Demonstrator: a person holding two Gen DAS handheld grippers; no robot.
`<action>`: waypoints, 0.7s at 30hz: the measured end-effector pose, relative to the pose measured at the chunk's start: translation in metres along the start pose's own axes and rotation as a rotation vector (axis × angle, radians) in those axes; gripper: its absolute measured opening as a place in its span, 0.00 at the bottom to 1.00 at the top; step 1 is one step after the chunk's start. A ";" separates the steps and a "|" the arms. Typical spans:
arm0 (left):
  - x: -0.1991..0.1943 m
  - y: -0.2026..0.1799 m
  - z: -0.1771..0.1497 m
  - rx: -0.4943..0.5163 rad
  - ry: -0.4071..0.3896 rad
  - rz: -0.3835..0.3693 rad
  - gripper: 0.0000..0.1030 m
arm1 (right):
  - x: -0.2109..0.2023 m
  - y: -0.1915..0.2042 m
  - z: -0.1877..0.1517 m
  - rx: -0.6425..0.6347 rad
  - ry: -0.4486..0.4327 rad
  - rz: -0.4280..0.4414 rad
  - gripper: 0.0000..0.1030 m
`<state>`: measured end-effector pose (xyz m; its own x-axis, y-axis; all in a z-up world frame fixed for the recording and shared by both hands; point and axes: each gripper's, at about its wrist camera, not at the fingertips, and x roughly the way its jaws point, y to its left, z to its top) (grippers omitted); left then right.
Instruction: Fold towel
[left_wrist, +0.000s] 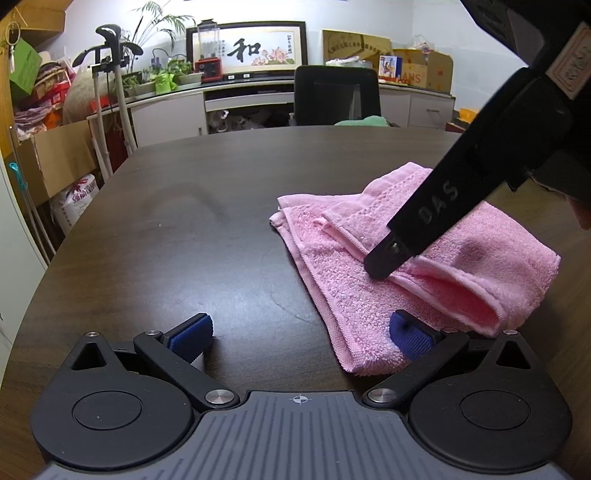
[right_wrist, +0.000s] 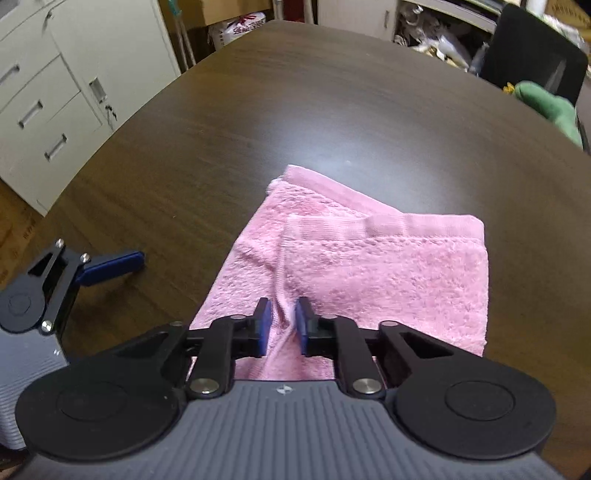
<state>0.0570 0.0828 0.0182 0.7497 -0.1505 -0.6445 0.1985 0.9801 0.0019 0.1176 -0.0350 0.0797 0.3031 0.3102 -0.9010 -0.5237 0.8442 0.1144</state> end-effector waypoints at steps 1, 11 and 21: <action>0.000 0.000 0.000 0.000 0.000 0.000 1.00 | 0.000 0.001 -0.001 0.000 -0.001 0.001 0.12; 0.003 0.000 0.000 -0.007 0.002 -0.004 1.00 | 0.007 0.040 -0.002 -0.151 0.030 -0.081 0.44; 0.002 -0.003 0.000 -0.004 0.002 -0.001 1.00 | 0.002 -0.032 0.008 0.123 0.042 0.193 0.24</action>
<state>0.0576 0.0797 0.0169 0.7482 -0.1517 -0.6459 0.1970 0.9804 -0.0022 0.1417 -0.0573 0.0774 0.1719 0.4548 -0.8739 -0.4668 0.8187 0.3342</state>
